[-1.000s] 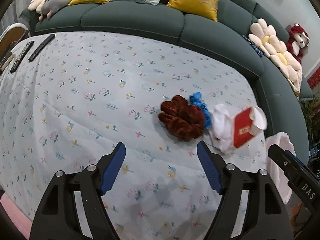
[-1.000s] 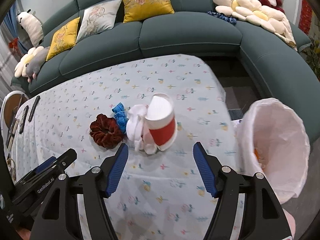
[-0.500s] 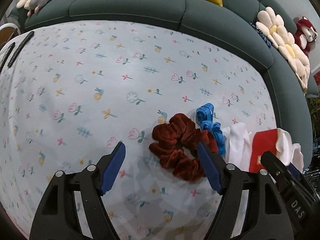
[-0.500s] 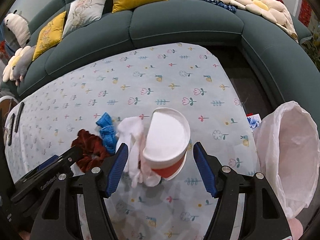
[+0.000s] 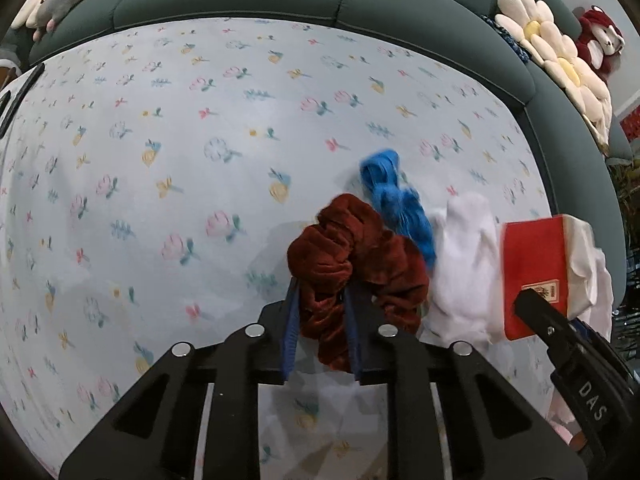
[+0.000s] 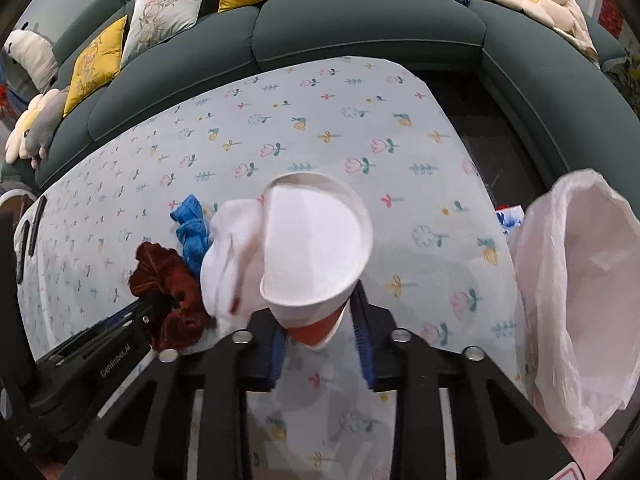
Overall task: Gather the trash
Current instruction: 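Grasp the dark red scrunchie with the left gripper while right grasps the white cup, then carry the scrunchie and white cup over the wastebasket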
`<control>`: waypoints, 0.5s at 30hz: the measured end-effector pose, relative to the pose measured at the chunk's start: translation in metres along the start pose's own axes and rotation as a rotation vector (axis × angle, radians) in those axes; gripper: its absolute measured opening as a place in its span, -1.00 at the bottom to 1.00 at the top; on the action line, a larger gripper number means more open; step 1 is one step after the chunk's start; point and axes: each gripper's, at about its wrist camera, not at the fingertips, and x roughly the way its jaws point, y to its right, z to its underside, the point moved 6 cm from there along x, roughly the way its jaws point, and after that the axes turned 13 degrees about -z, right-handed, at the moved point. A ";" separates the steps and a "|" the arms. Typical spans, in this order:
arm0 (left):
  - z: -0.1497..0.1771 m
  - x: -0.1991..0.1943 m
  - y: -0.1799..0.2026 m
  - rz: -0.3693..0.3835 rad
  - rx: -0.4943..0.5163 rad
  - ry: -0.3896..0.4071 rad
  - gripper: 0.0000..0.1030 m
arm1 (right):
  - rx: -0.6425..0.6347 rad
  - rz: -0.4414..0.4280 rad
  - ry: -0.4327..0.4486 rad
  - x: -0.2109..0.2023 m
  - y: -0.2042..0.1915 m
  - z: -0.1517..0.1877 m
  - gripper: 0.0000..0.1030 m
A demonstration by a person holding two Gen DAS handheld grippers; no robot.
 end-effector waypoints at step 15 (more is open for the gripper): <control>0.073 -0.074 0.040 0.047 0.043 0.069 -0.66 | 0.028 -0.028 0.074 -0.068 0.018 0.047 -0.51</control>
